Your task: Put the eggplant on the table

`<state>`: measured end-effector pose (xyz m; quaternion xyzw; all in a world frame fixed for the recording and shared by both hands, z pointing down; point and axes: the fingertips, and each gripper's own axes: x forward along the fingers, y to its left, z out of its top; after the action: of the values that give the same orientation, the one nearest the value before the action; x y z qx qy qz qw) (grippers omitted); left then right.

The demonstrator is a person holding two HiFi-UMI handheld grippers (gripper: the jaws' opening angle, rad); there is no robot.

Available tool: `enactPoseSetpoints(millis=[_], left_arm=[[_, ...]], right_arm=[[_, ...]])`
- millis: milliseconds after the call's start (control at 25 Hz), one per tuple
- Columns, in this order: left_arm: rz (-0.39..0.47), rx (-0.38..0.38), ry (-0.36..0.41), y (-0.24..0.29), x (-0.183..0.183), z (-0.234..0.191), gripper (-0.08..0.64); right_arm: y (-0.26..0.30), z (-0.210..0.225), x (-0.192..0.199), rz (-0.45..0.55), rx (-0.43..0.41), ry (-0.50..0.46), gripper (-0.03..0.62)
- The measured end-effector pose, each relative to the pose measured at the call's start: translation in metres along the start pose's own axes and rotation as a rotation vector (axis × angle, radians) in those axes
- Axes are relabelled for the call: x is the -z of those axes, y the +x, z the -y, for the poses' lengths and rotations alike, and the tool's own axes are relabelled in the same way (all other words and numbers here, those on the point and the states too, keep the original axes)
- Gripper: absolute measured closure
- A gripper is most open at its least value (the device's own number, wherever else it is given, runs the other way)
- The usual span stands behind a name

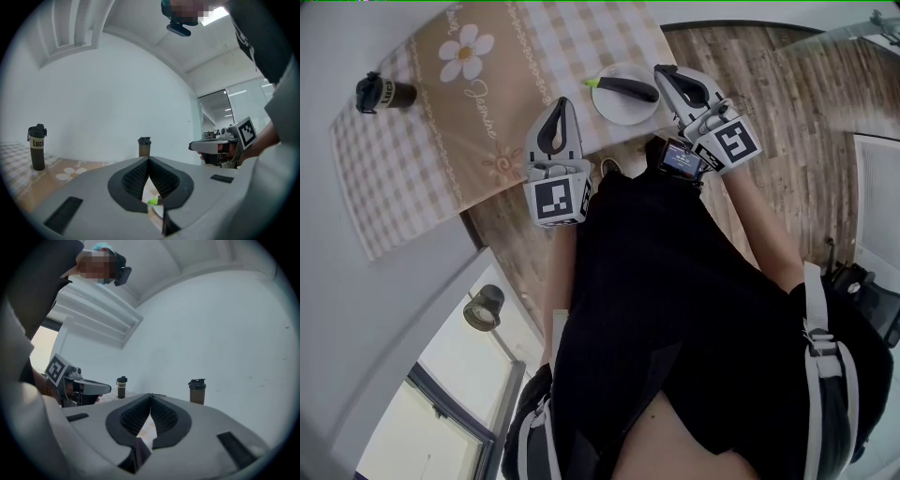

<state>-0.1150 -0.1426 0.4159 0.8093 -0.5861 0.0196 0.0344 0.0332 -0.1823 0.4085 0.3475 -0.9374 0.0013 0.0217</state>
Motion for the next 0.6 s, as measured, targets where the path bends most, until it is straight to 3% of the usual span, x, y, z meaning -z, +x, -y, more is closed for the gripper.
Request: enactPoseSetpoints(millis=[600], left_arm=[[-0.012, -0.004, -0.007, -0.001, 0.004, -0.003, 0.558]], right_arm=[[0.001, -0.004, 0.028, -0.089, -0.014, -0.013, 0.586]])
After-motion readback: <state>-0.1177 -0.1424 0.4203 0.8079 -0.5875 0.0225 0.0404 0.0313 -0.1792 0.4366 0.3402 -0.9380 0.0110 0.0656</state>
